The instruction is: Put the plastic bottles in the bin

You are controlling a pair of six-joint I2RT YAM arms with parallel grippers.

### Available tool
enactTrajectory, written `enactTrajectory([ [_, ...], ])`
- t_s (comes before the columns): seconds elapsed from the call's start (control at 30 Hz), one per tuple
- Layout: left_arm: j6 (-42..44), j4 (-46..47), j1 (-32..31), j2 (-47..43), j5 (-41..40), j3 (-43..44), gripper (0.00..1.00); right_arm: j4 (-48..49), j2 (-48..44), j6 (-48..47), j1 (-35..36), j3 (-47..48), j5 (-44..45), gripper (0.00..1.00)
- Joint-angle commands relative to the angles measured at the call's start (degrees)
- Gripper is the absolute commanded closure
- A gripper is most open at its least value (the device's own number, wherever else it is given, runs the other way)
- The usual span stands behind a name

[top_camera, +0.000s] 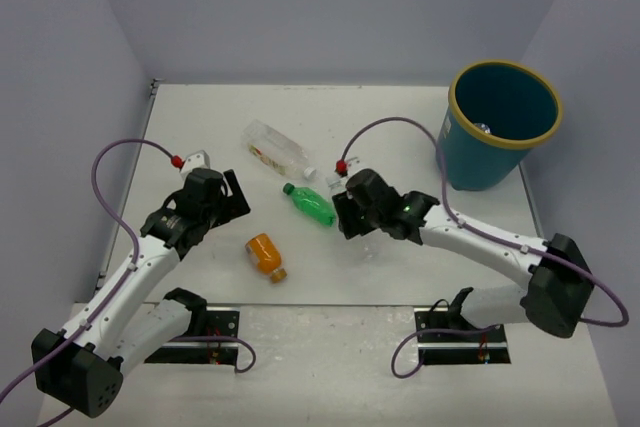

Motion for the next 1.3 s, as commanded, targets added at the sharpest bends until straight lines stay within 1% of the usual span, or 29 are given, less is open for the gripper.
enactTrajectory([
  [0.0,0.6,1.1,-0.2,0.5,-0.5,0.7,0.0,0.4,-9.6,-3.7,-10.0,8.2,7.6,0.79],
  [0.07,0.7,1.3,-0.2,0.9,-0.2,0.9,0.0,0.4,-12.0,-6.1,-14.8,13.5,11.0,0.78],
  [0.17,0.7,2.3,-0.2,1.1,1.3,0.5,0.0,0.5,-12.4,-8.8,-22.0,20.3,15.8,0.79],
  [0.27,0.9,3.4,-0.2,0.7,2.3,-0.2,0.0,0.4,-10.1,-10.8,-29.5,25.7,14.2,0.79],
  [0.33,0.9,3.1,-0.2,0.4,1.7,-0.3,0.0,0.8,-7.9,-11.5,-36.1,30.4,12.4,0.8],
  [0.43,0.9,2.3,-0.3,-0.1,1.0,0.7,0.0,3.7,-4.6,-11.5,-44.2,34.3,11.8,0.79],
  [0.47,0.9,2.1,-0.3,-0.1,1.0,0.7,0.0,4.7,-4.6,-11.5,-44.3,34.4,11.7,0.79],
  [0.5,0.9,2.0,-0.2,-0.5,1.1,1.0,0.0,5.4,-2.9,-10.9,-46.8,36.1,11.7,0.79],
  [0.53,0.9,2.0,-0.2,-1.0,1.2,0.9,0.0,5.7,-0.9,-10.6,-47.9,37.1,12.2,0.78],
  [0.7,0.7,2.0,-0.2,-2.0,1.7,0.1,0.0,6.5,5.1,-10.8,-51.7,41.9,15.0,0.71],
  [0.73,0.6,1.9,-0.2,-1.9,1.7,0.0,0.0,6.5,6.2,-10.7,-51.9,42.5,15.7,0.67],
  [0.77,0.5,1.9,-0.2,-1.9,1.7,0.0,0.0,6.4,7.3,-10.4,-52.0,43.1,16.3,0.55],
  [0.83,0.3,2.0,-0.2,-1.5,1.8,0.1,0.0,6.4,8.4,-9.7,-52.0,43.3,18.8,0.25],
  [0.9,0.3,2.1,-0.2,-1.1,2.1,0.2,0.0,6.4,9.0,-8.9,-52.0,43.2,20.3,0.08],
  [0.93,0.3,2.1,-0.2,-0.8,2.1,0.3,0.0,6.4,9.1,-8.8,-52.0,43.1,20.8,0.03],
  [1.13,0.0,2.6,-0.2,0.4,1.9,0.5,0.0,6.7,7.2,-8.2,-52.0,41.6,18.2,0.01],
  [1.27,0.3,3.3,-0.3,1.4,2.7,0.6,0.0,8.5,3.8,-9.2,-52.0,39.1,10.9,0.01],
])
